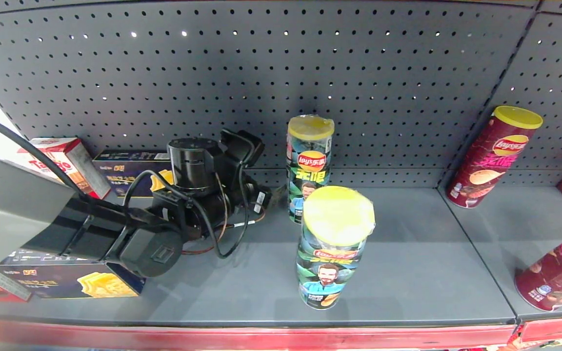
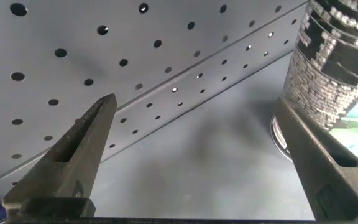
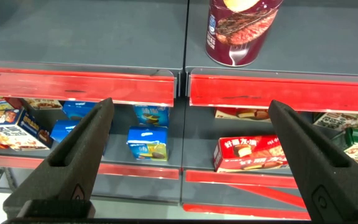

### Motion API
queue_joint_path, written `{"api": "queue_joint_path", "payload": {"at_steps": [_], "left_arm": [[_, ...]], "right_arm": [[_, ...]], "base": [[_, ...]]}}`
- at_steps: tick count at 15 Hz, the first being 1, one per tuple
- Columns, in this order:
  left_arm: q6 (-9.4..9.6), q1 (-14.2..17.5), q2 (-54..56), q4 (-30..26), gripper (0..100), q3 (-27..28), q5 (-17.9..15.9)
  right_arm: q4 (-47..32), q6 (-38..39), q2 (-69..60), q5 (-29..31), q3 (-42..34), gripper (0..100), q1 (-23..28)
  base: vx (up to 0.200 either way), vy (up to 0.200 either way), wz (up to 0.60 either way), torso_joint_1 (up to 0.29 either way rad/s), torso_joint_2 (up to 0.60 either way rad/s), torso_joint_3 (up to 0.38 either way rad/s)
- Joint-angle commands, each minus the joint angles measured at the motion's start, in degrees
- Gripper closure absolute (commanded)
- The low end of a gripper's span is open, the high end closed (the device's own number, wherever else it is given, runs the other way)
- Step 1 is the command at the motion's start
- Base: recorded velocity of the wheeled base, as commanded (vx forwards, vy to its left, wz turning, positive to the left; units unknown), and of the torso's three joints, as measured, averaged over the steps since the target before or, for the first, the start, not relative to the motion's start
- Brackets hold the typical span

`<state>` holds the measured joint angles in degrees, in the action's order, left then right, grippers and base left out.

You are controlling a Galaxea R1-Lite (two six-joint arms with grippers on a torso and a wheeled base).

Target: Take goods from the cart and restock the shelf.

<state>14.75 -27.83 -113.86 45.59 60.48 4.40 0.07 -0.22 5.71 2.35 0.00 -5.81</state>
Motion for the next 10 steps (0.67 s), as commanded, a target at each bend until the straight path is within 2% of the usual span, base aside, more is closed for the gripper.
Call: {"api": "queue_joint_path", "payload": {"at_steps": [1,5,7,10], "left_arm": [[-0.25,0.1,1.6,0.1,0,-0.4,0.9],[0.19,0.8,10.1,-1.0,0,-4.1,2.8],[0.19,1.2,16.2,-2.4,0,-8.1,2.9],[-0.07,1.2,22.3,-1.1,0,-14.2,2.7]], "right_arm": [[0.0,0.0,0.1,0.0,0.0,0,-0.1],[0.0,0.0,0.1,0.0,0.0,0,0.0],[0.0,0.0,0.1,0.0,0.0,0,0.0],[0.0,0.0,0.1,0.0,0.0,0,-0.1]], "base": [[0.000,0.000,0.00,0.000,0.00,0.000],[0.000,0.000,0.00,0.000,0.00,0.000],[0.000,0.000,0.00,0.000,0.00,0.000],[0.000,0.000,0.00,0.000,0.00,0.000]]}}
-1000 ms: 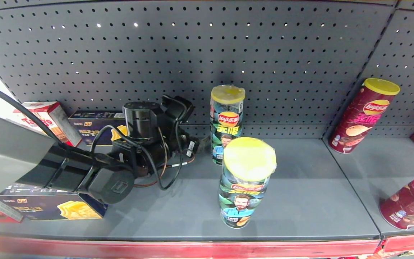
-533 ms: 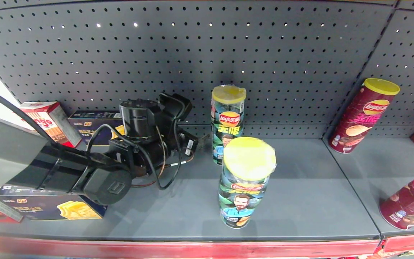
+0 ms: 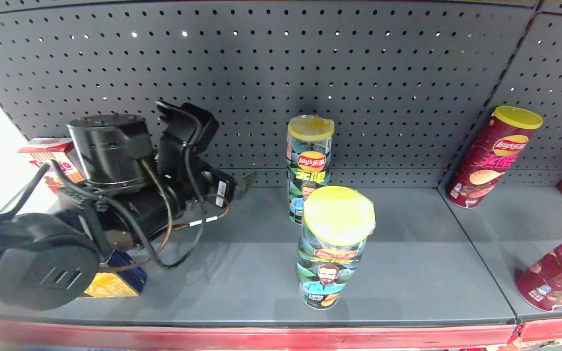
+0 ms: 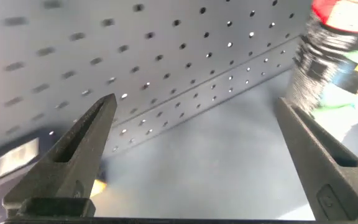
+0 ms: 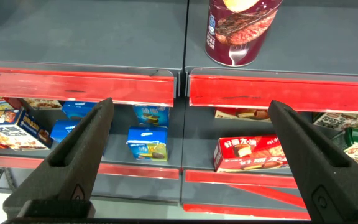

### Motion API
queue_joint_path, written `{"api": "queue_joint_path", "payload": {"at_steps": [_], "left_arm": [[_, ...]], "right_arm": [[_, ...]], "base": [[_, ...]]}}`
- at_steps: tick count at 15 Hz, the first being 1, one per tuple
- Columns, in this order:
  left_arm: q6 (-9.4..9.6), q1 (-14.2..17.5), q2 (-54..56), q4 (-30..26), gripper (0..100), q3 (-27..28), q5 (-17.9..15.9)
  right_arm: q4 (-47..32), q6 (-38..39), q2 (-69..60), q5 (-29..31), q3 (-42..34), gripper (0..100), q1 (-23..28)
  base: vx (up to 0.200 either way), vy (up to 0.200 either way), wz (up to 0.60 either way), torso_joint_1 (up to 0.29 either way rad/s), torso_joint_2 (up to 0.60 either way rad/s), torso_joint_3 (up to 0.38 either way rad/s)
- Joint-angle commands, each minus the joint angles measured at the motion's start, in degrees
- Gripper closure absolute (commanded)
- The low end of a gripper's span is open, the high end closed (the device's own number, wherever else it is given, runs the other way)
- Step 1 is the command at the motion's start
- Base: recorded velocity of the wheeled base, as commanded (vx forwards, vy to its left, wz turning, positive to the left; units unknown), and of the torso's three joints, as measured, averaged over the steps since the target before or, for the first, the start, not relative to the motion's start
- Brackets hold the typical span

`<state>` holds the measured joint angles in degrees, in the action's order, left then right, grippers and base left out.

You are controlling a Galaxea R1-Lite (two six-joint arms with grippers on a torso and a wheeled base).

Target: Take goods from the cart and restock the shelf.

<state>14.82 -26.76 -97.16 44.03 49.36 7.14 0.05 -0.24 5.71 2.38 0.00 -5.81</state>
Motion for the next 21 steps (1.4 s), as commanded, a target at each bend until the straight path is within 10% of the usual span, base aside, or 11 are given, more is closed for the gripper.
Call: {"api": "queue_joint_path", "payload": {"at_steps": [1,7,16,21], "left_arm": [[-0.23,0.3,6.1,1.4,0,-4.0,-0.1],[-0.67,4.6,8.4,4.0,0,-8.2,-0.4],[-0.67,4.8,9.4,4.3,0,-10.2,-0.5],[-0.76,5.8,9.4,4.3,0,-10.8,-0.6]], "right_arm": [[0.0,0.0,0.1,0.0,0.0,0,-0.1],[0.2,0.5,-0.2,-1.2,0.0,0,0.0],[-0.3,8.0,23.9,-17.1,28.5,0,-7.5],[0.2,7.5,40.3,-18.5,33.7,0,-25.4]], "base": [[0.000,0.000,0.00,0.000,0.00,0.000],[0.000,0.000,0.00,0.000,0.00,0.000],[0.000,0.000,0.00,0.000,0.00,0.000],[0.000,0.000,0.00,0.000,0.00,0.000]]}}
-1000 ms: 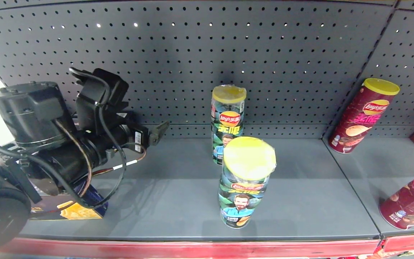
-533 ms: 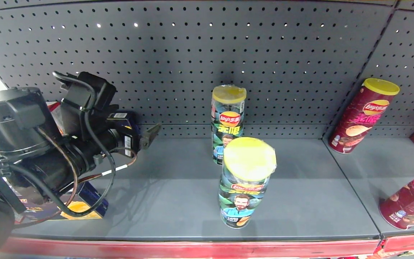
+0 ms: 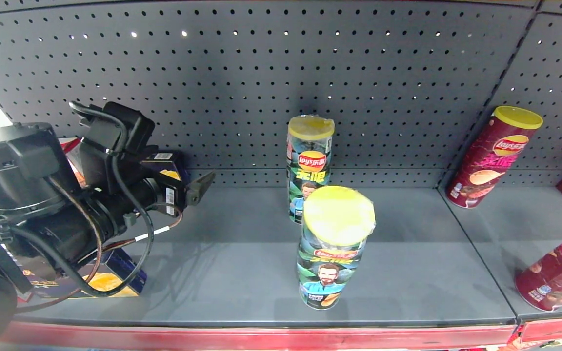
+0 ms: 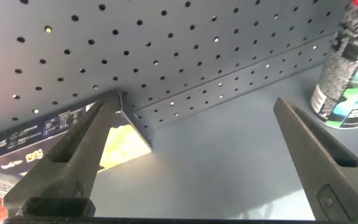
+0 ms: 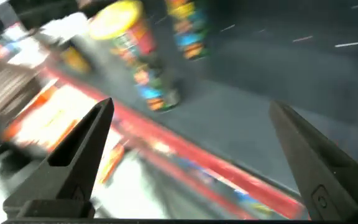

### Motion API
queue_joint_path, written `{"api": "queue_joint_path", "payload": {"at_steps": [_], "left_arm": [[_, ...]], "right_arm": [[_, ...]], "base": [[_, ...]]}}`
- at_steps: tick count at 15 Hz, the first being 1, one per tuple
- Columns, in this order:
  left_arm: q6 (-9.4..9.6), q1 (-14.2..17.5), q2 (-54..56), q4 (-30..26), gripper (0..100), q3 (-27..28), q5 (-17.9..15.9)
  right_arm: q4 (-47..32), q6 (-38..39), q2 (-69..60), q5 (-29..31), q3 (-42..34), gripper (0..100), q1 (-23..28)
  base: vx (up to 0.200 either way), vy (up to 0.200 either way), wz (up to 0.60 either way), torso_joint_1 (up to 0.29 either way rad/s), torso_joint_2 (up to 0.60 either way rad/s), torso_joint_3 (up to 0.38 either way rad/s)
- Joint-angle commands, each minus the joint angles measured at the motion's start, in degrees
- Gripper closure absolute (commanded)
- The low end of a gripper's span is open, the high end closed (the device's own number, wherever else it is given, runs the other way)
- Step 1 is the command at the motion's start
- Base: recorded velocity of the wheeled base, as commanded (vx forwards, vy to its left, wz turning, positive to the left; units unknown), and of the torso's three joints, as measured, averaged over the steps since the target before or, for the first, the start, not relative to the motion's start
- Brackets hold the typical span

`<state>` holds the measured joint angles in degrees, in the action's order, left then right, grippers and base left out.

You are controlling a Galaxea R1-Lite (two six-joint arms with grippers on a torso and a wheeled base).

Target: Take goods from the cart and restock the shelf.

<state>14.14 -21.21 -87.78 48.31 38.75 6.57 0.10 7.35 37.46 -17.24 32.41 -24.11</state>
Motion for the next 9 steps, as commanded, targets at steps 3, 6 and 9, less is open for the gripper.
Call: {"api": "queue_joint_path", "payload": {"at_steps": [3,6,9], "left_arm": [[0.01,1.9,0.2,0.8,0,-1.4,-1.2],[0.10,3.6,0.9,0.8,0,-1.8,-3.1],[0.19,3.7,0.8,0.9,0,-1.6,-3.1]], "right_arm": [[1.4,-0.1,13.5,2.1,1.3,0,-12.8],[5.6,-0.1,19.7,4.8,1.0,0,-16.4],[5.6,-0.1,22.3,7.1,1.6,0,-19.0]], "base": [[0.000,0.000,0.00,0.000,0.00,0.000],[0.000,0.000,0.00,0.000,0.00,0.000],[0.000,0.000,0.00,0.000,0.00,0.000]]}}
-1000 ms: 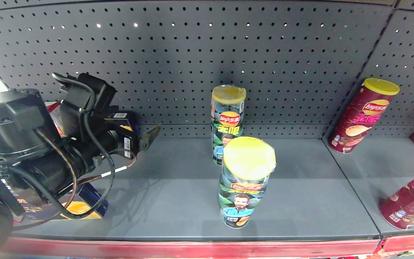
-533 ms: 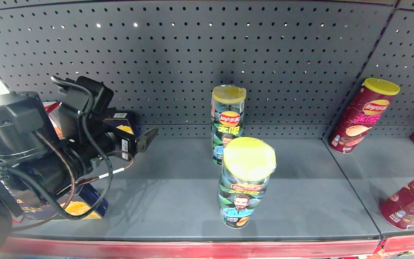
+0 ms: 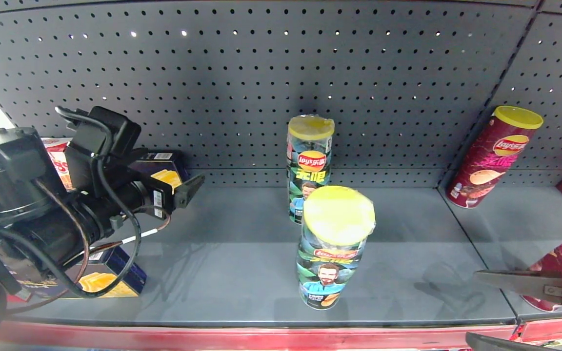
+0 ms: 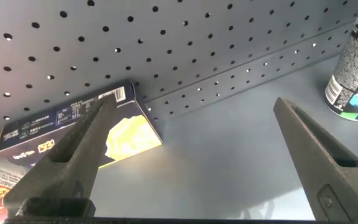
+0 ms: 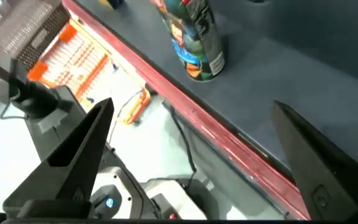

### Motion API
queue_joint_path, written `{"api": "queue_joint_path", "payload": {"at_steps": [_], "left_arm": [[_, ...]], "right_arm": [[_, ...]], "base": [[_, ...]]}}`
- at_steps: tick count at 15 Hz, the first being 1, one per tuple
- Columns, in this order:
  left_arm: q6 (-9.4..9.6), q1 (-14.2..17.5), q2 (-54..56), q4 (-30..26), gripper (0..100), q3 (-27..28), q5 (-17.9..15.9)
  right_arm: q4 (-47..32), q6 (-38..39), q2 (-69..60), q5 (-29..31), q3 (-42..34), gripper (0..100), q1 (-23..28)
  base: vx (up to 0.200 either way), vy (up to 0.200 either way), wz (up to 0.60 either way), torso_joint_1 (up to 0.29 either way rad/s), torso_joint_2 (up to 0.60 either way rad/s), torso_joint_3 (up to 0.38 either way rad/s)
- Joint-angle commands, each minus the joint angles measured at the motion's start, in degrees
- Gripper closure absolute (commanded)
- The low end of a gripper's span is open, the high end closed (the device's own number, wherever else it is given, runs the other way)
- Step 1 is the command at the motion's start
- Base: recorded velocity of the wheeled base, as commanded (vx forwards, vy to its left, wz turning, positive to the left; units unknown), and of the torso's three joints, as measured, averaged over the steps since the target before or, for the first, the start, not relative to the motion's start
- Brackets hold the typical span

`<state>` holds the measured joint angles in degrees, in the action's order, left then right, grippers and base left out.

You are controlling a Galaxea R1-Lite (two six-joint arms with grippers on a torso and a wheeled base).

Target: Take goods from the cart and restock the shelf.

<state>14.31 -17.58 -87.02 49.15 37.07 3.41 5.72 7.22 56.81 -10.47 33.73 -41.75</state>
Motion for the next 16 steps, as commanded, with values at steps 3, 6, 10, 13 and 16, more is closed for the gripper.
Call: {"api": "queue_joint_path", "payload": {"at_steps": [3,6,10,13,16], "left_arm": [[0.10,0.0,0.0,0.3,0,0.4,-0.1],[0.10,0.1,-0.2,0.8,0,0.7,-0.1],[0.37,0.4,-0.5,0.8,0,1.2,-0.1],[0.37,0.4,-1.0,0.8,0,2.5,-0.1],[0.45,0.4,-1.2,0.8,0,3.1,-0.1]], "right_arm": [[0.0,0.0,4.6,1.2,0.5,0,-2.4],[0.1,-0.6,7.7,5.9,1.4,0,-2.4],[-0.3,-1.3,14.0,12.8,4.9,0,-2.3],[-0.2,-1.3,18.9,17.3,8.4,0,-2.1],[-0.4,-1.3,23.9,20.2,12.1,0,-1.8]], "base": [[0.000,0.000,0.00,0.000,0.00,0.000],[0.000,0.000,0.00,0.000,0.00,0.000],[0.000,0.000,0.00,0.000,0.00,0.000],[0.000,0.000,0.00,0.000,0.00,0.000],[0.000,0.000,0.00,0.000,0.00,0.000]]}}
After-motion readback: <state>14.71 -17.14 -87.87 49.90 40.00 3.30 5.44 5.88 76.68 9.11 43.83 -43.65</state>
